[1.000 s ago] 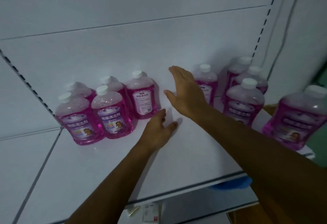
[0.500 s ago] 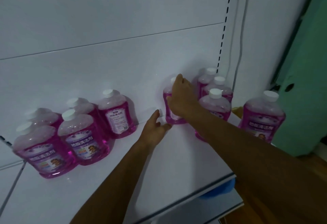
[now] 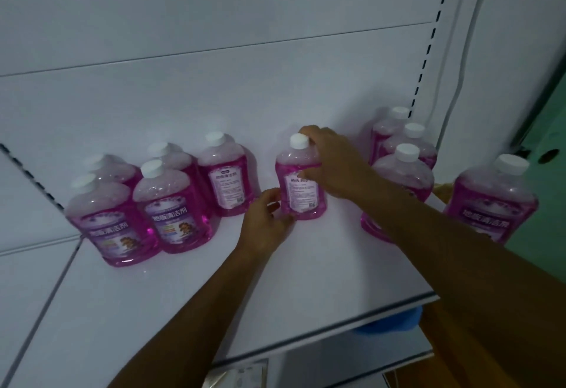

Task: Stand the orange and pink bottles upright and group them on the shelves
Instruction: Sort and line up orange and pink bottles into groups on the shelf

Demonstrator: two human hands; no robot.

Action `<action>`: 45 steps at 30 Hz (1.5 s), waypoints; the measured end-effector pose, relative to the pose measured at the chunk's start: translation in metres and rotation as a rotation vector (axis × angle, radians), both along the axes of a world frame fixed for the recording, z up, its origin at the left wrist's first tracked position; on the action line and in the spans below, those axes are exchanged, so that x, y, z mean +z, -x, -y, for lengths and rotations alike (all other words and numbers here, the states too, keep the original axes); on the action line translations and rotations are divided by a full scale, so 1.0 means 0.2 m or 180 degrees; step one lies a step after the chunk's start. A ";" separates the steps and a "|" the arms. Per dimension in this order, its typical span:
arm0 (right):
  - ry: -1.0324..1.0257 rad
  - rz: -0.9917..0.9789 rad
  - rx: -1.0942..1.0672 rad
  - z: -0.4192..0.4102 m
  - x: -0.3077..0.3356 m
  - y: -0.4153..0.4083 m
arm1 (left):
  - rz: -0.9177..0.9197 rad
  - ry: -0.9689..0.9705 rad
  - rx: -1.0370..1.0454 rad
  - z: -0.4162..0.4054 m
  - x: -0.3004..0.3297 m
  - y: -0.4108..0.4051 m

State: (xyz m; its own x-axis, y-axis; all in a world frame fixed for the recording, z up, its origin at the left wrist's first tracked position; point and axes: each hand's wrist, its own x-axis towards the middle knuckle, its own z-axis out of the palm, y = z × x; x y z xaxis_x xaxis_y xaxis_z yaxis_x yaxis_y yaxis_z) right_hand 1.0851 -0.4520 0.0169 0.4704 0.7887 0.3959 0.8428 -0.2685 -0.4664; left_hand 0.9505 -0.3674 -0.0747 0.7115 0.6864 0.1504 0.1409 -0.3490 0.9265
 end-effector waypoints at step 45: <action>-0.0540 -0.0747 0.0890 -0.36 -0.09 0.39 | -0.0224 -0.1247 0.1200 -0.14 0.01 0.53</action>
State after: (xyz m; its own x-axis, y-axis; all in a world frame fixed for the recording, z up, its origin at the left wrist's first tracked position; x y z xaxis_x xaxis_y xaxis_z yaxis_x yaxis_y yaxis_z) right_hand 1.0081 -0.3800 -0.0009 0.3399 0.8317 0.4390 0.7379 0.0535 -0.6728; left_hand 0.8451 -0.3389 -0.0731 0.4447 0.7980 0.4068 0.3798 -0.5793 0.7212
